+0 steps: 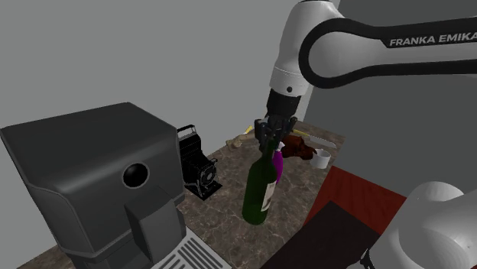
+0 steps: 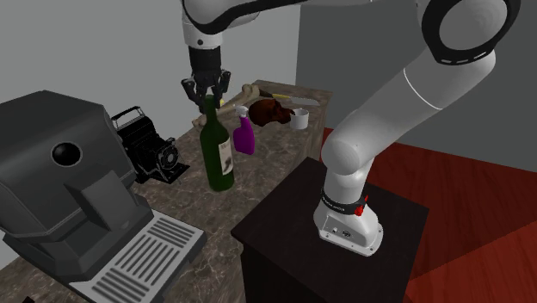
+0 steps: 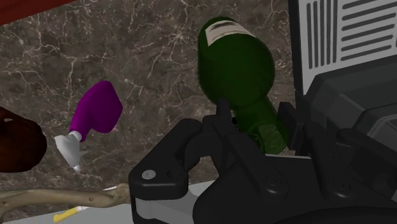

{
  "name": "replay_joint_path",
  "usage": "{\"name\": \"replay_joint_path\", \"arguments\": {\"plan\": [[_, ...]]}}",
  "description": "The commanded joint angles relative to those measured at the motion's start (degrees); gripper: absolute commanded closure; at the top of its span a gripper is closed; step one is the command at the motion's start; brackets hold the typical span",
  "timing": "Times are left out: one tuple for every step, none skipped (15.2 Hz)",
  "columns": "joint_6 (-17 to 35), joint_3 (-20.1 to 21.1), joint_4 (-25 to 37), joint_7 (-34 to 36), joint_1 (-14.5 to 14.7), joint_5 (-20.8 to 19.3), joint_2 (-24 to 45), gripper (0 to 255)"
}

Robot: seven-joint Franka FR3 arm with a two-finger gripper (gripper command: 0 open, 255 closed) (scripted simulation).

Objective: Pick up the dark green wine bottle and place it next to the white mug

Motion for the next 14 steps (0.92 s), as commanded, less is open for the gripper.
{"name": "replay_joint_path", "arguments": {"plan": [[-1.6, -0.3, 1.4, 0.0, -0.1, -0.2, -0.2, 255], [-2.3, -0.4, 2.1, 0.0, -0.1, -0.2, -0.2, 255], [-3.1, -0.5, 2.9, 0.1, -0.1, -0.3, -0.2, 255], [-3.8, -0.5, 3.7, 0.1, -0.2, -0.4, -0.1, 255], [-4.6, -0.6, 4.5, 0.1, -0.2, -0.5, -0.1, 255], [-5.3, -0.7, 5.3, 0.2, -0.3, -0.6, 0.0, 255], [-6.1, -0.8, 6.1, 0.2, -0.3, -0.6, 0.1, 255], [-6.8, -0.9, 7.0, 0.3, -0.4, -0.7, 0.1, 255], [-7.6, -1.0, 7.8, 0.3, -0.4, -0.8, 0.2, 255], [-8.3, -1.0, 8.7, 0.3, -0.4, -0.9, 0.4, 255], [-9.1, -1.1, 9.5, 0.4, -0.5, -1.0, 0.5, 255], [-9.8, -1.2, 10.4, 0.4, -0.5, -1.0, 0.6, 255], [-10.5, -1.2, 11.3, 0.5, -0.6, -1.1, 0.8, 255], [-11.3, -1.3, 12.2, 0.5, -0.6, -1.2, 0.9, 255]]}}
